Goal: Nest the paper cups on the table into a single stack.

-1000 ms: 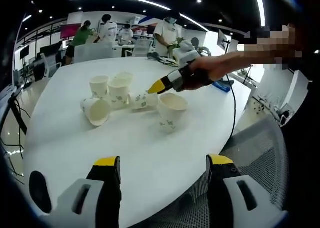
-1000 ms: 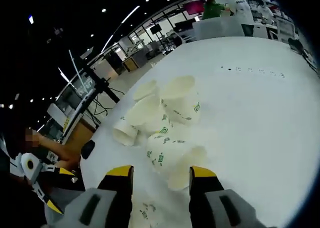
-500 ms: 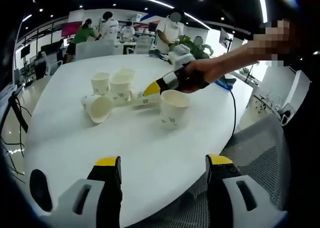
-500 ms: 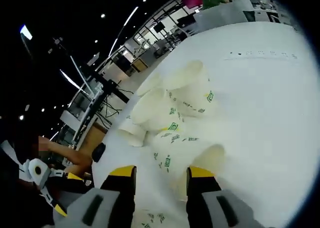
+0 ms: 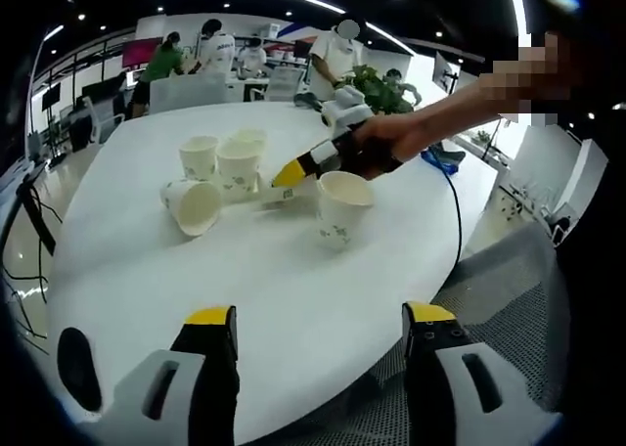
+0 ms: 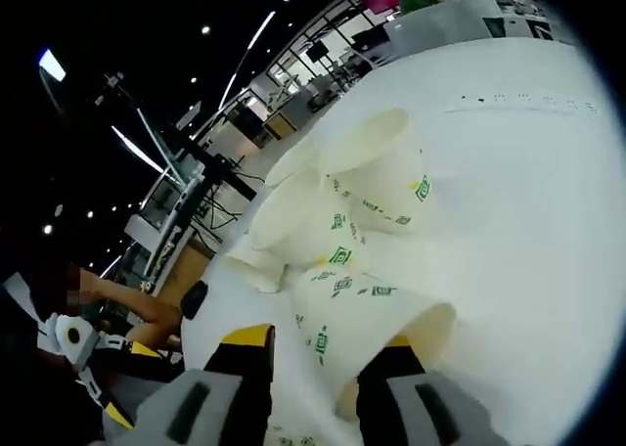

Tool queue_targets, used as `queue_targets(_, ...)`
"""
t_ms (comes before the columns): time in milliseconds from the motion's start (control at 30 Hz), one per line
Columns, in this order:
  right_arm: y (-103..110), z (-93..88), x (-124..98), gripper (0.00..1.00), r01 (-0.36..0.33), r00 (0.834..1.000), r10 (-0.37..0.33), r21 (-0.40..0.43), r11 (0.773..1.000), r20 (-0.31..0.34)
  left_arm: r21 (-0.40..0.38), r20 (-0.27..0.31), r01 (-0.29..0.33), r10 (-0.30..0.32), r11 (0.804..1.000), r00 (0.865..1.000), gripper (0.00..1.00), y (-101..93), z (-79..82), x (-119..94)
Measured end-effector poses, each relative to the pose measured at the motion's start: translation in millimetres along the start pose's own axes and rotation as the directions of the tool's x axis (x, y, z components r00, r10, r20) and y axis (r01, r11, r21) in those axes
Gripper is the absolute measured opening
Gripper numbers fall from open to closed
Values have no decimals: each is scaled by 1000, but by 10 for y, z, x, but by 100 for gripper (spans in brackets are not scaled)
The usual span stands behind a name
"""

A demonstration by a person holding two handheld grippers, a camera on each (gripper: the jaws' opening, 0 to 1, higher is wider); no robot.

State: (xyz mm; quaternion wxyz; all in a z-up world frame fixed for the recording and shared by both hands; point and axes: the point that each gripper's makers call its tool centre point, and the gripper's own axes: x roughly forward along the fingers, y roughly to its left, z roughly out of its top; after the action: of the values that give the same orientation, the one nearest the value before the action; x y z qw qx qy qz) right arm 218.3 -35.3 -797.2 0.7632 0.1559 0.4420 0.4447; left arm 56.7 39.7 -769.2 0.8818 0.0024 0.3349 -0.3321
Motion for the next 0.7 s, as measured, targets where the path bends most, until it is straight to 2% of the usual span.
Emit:
queue_targets(67,-2,-18,8,27,-5,1000,5,-11,1000,-13,-4,1,0,0,1000,1000,67,0,2,3)
queue_targets(133,-104,7,44,24,-11,1000,11,-15,1000,-20,-5,-1,0,0,1000,1000,67,-3,0,4)
queue_targets(300,-295,56,116,11,-15,1000,15,-17,1000,-16,-5,-5,1,-1,1000,1000,67,-8,-7,9)
queue_targets(400,-307,66,129,3,-29,999,29,-21,999,-15,-7,-5,1,-1,1000,1000,67,-4,-10,13)
queue_targets(700,-379,133,109,0,-28,1000,27,-43,999,-11,-1,-10,7,-7,1000,1000,67,-12,-21,24)
